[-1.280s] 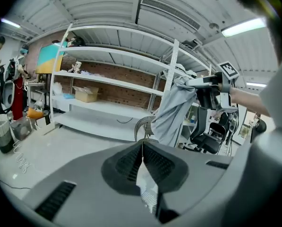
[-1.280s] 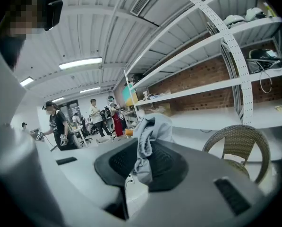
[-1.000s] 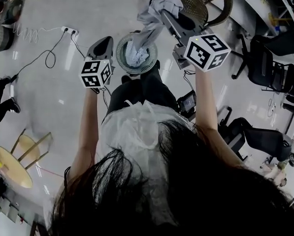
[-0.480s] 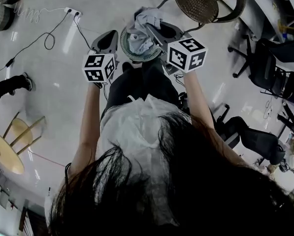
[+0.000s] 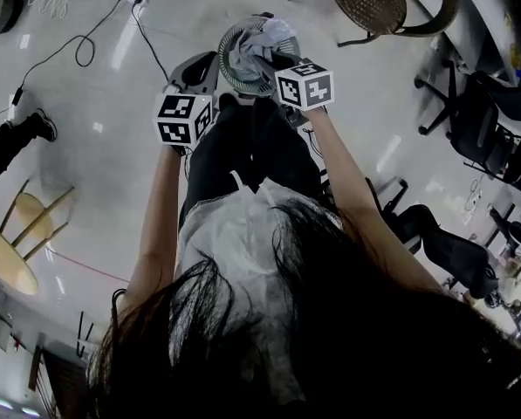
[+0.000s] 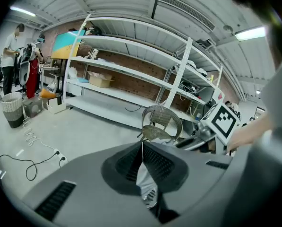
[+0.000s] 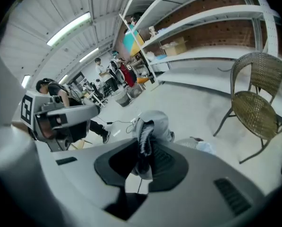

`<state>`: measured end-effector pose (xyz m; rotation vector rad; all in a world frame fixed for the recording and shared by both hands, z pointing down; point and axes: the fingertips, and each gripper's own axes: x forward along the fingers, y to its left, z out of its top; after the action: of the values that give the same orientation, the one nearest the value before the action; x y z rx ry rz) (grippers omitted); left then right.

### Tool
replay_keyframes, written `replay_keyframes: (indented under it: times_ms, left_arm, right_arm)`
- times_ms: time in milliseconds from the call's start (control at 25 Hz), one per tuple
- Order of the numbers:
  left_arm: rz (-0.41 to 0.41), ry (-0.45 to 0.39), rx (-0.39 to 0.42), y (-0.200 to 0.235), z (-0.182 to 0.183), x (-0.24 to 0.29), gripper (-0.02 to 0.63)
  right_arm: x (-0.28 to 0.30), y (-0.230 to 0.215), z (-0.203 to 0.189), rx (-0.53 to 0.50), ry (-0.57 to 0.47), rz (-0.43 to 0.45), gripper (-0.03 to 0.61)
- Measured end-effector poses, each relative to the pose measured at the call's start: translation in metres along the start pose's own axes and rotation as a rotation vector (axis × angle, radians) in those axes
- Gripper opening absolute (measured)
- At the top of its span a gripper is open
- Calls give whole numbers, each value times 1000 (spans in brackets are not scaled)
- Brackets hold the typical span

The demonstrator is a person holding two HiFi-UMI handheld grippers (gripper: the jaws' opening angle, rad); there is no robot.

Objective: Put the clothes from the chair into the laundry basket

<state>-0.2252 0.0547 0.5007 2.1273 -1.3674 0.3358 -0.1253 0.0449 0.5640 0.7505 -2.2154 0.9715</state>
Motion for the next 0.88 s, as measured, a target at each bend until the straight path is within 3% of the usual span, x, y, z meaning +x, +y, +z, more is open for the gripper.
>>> replay_keyframes:
  times_ms: [320,880]
  left_arm:
    - [-37,66,17,6,-31,32,20]
    - [-59,167,17,31,-85,78,20]
  right_arm:
    - [61,-47,-70,58,165,-59,66]
    - [139,-123,-156,77,408,-161,66]
